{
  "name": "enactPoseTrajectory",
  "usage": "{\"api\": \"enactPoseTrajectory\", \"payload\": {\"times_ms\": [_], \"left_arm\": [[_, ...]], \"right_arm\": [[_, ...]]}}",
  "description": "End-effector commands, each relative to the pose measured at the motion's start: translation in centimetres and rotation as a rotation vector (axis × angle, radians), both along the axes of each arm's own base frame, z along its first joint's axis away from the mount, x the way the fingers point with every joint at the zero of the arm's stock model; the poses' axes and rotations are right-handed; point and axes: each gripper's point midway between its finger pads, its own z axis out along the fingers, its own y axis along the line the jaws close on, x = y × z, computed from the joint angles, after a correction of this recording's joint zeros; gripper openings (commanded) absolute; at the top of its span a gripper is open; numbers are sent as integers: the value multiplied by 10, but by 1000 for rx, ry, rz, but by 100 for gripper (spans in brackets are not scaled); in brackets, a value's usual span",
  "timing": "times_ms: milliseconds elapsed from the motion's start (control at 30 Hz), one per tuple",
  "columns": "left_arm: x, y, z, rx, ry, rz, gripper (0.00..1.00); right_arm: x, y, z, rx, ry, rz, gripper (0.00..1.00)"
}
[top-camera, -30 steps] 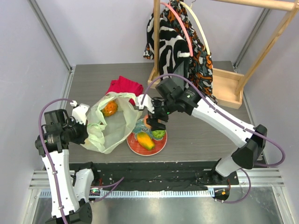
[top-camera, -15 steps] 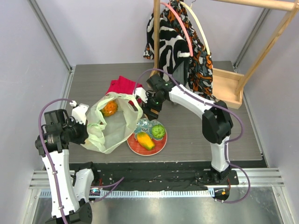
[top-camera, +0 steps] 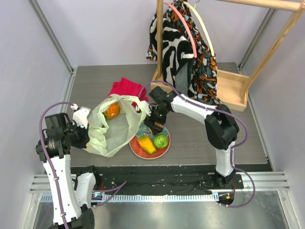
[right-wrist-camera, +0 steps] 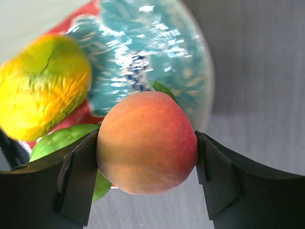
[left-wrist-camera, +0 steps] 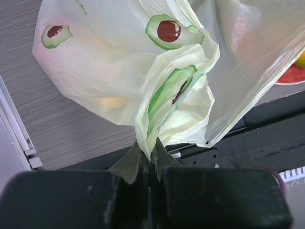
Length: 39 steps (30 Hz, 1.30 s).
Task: Take the fake fruits out of the plastic bag
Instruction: Place the fake fruit on the plate, then adjust the plastic bag at the center of the board.
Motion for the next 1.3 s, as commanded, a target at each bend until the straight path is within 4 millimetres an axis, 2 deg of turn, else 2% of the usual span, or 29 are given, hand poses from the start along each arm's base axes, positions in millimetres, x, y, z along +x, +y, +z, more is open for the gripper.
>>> {"api": "enactPoseTrajectory", "payload": {"times_ms": [0, 133, 167, 300, 367, 400, 467, 500, 567, 633, 667, 733, 833, 867, 933, 1000, 1067, 1100, 1167, 1200, 1267], "left_arm": [[2, -1, -3, -9, 13, -3, 0], [6, 0, -3, -12, 14, -4, 0], [7, 0, -2, -13, 12, -5, 0], [12, 1, 0, -19, 19, -3, 0], [10, 0, 2, -25, 28, 0, 0], [10, 0, 7, -23, 22, 0, 0], [6, 0, 9, -21, 32, 0, 0], [5, 1, 13, -9, 24, -2, 0], [0, 0, 18, -3, 19, -3, 0], [-4, -2, 25, -6, 6, 2, 0], [-5, -3, 27, -11, 0, 5, 0], [-7, -7, 39, -33, -21, 18, 0], [-12, -13, 49, -63, -27, 24, 0], [-14, -16, 56, -76, -39, 24, 0], [-20, -20, 57, -92, -17, 13, 0], [-23, -19, 62, -84, -16, 17, 0], [-30, -20, 69, -74, -11, 16, 0], [-35, -18, 69, -60, 5, 14, 0], [-40, -13, 73, -23, 4, 25, 0], [-45, -13, 76, -10, -2, 25, 0], [-48, -10, 80, 10, -21, 43, 0]], "right_arm": [[-19, 8, 22, 55, -27, 13, 55], [-22, 8, 19, 49, -34, -10, 81], [-21, 9, 22, 51, -39, -16, 99], [-8, 12, 48, 75, -101, -47, 100], [-13, 7, 61, 71, -100, -29, 100], [-14, 6, 81, 98, -126, -18, 100], [-28, -2, 100, 112, -124, 23, 100], [-32, -6, 122, 146, -156, 29, 100], [-39, -12, 147, 176, -180, 22, 100], [-34, -5, 200, 295, -267, -18, 100], [-35, 0, 220, 356, -262, -69, 100], [-27, 17, 278, 533, -350, -92, 100], [-34, 47, 323, 729, -336, -84, 97], [-35, 58, 322, 748, -310, -72, 95], [-51, 83, 318, 781, -258, -13, 87], [-56, 104, 290, 745, -209, 30, 76], [-69, 124, 269, 715, -180, 68, 71], [-68, 136, 245, 673, -141, 55, 67], [-68, 152, 225, 648, -113, 27, 61], [-55, 162, 208, 623, -112, -17, 58], [-43, 173, 190, 595, -91, -88, 54]]}}
